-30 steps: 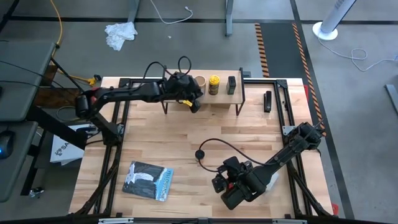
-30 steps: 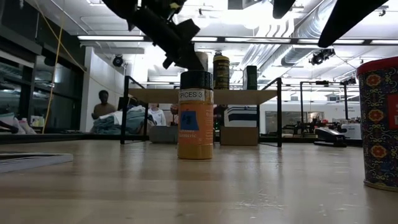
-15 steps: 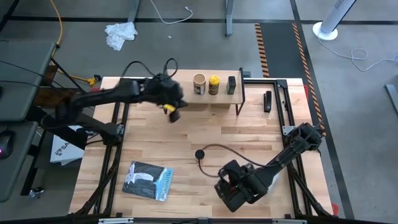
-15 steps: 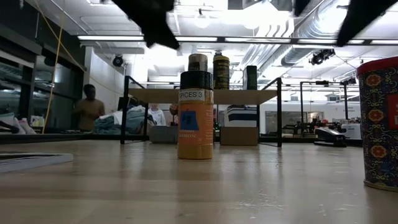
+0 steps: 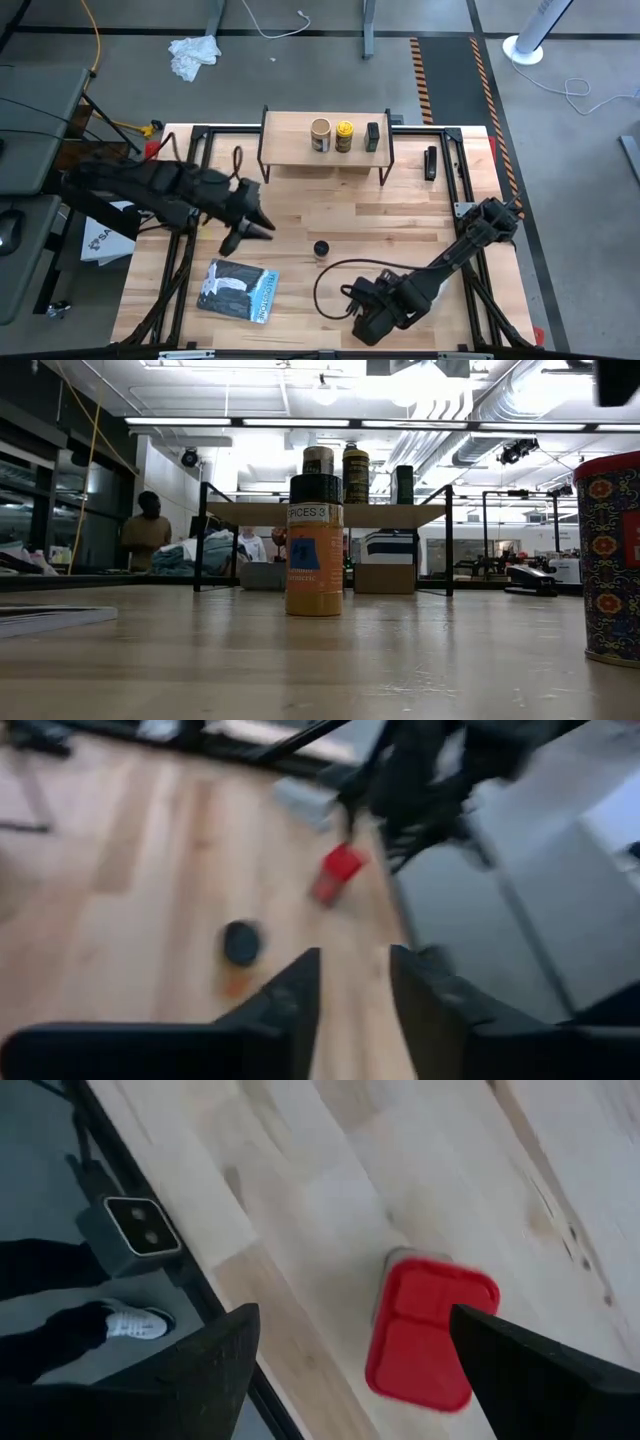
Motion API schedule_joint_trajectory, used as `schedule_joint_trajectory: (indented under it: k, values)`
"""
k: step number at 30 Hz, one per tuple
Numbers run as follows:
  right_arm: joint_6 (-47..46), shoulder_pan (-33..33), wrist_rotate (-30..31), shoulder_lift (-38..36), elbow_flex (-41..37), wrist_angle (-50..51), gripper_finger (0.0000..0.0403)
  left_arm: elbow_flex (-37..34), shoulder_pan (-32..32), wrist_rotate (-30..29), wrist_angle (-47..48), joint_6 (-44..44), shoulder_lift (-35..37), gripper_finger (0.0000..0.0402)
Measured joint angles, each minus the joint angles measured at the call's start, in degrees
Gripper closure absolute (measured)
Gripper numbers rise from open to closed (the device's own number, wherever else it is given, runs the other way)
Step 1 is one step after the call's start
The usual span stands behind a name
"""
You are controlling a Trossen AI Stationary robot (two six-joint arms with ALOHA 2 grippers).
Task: Shelf spices
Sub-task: Put the red seasoning can on the shelf
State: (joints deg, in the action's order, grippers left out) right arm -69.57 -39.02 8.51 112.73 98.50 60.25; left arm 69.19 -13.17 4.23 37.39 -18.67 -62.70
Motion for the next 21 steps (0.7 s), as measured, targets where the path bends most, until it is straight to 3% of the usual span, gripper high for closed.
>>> schedule_joint_trajectory:
  k: [7, 10, 21]
  values:
    - [6.4, 3.3, -6.6, 0.0, 1.6, 2.0, 0.0080, 3.3, -5.9, -0.6, -2.8, -1.8, -2.5, 0.0167]
    - [5.4, 4.2, -5.6, 0.0, 3.3, 4.9, 0.0080, 5.3, -7.4, -2.3, -2.4, -2.2, -3.9, 0.0132]
    - [-4.5, 0.7, 1.5, 0.0, 7.9, 14.0, 0.0080, 7.3, -12.3, -9.8, 4.7, 3.1, -8.4, 0.0112]
